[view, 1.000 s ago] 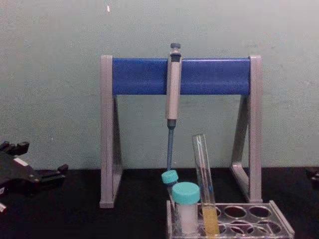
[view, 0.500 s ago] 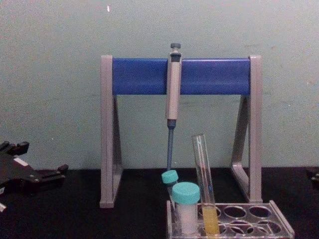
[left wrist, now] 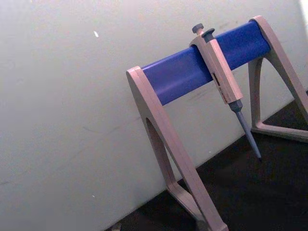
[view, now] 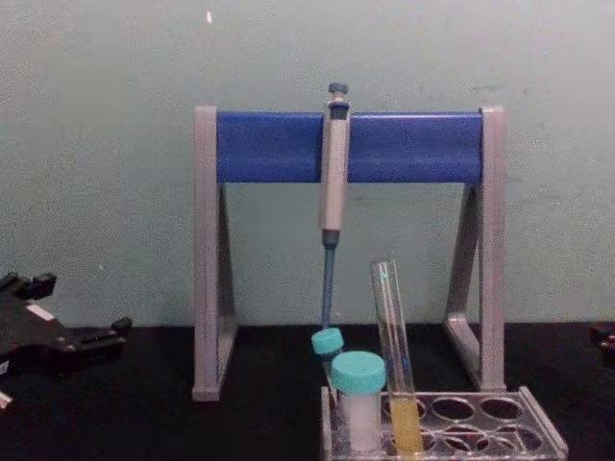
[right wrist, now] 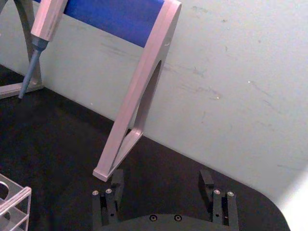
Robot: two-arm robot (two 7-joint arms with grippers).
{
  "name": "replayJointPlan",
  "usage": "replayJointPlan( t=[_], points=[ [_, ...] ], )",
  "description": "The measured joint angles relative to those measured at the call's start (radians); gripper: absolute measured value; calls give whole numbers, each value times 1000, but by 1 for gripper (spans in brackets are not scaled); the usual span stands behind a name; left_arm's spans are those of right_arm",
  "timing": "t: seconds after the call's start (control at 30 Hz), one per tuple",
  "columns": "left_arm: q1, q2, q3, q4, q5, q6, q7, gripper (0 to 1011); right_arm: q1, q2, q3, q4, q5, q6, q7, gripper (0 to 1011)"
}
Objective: Pick up the test tube from the test tube rack, shake it, then place it back into the test tube rack.
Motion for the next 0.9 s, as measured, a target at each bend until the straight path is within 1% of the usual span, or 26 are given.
replayJointPlan(
  t=[0.3, 0.43, 0.53, 0.57, 0.67, 0.77, 0.87, 0.9],
  points=[
    [0, 0, 0, 0, 0, 0, 0, 1001, 0, 0, 1, 0, 0, 0, 0, 1000],
    [0, 0, 0, 0, 0, 0, 0, 1001, -11, 0, 12, -10, -1, 4, 11, 1000],
    [0, 0, 0, 0, 0, 0, 0, 1001, -34, 9, 25, -40, 7, 14, 34, 1000],
    [0, 0, 0, 0, 0, 0, 0, 1001, -34, 9, 25, -40, 7, 14, 34, 1000],
    [0, 0, 0, 0, 0, 0, 0, 1001, -64, 19, 39, -80, 27, 26, 60, 1000],
    [0, 0, 0, 0, 0, 0, 0, 1001, -83, 25, 47, -104, 43, 33, 77, 1000],
    [0, 0, 0, 0, 0, 0, 0, 1001, -108, 31, 58, -138, 71, 41, 110, 1000],
    [0, 0, 0, 0, 0, 0, 0, 1001, -120, 33, 63, -157, 89, 46, 130, 1000]
  ],
)
